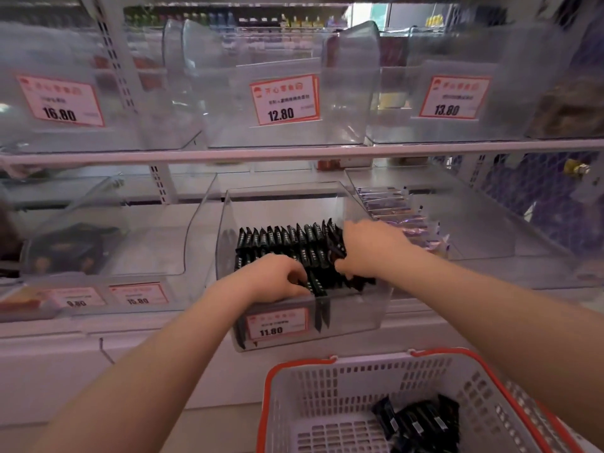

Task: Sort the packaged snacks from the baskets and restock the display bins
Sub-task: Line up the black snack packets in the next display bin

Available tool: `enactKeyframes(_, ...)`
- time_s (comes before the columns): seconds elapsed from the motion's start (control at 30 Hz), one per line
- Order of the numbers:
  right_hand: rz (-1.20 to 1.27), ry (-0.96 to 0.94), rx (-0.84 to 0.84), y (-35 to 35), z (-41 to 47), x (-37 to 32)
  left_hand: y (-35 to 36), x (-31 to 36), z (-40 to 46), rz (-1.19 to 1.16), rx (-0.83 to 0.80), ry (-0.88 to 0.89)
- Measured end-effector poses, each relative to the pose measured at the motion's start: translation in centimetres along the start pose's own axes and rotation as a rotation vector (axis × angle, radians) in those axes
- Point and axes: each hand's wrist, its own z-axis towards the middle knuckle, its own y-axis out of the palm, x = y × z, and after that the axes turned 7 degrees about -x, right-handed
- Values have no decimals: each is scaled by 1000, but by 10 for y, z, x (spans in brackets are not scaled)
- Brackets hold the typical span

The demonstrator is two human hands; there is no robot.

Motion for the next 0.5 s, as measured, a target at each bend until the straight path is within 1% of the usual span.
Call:
enactKeyframes(0.03,-33,11,-94,2,5,-4,0,-1,5,22,-22,1)
enactKeyframes(0.1,-54,19,-229,10,15,-9,1,-1,16,64,-50,3)
enactKeyframes(0.17,-52,18,-325,19,25,-10,3,1,25,104,-62,-8)
enactKeyframes(0.23,-38,15,-387,26,31,-10,4,5,31,139,-87,-30)
enactKeyframes(0.3,50,-19,-401,35,37,-10,4,9,36,166,-112,-45)
enactKeyframes(0.43,278,-84,-319,42,37,2,2,8,41,182,-142,-15)
enactKeyframes(0.5,274,-139,-315,40,32,13,2,3,43,164,-128,4)
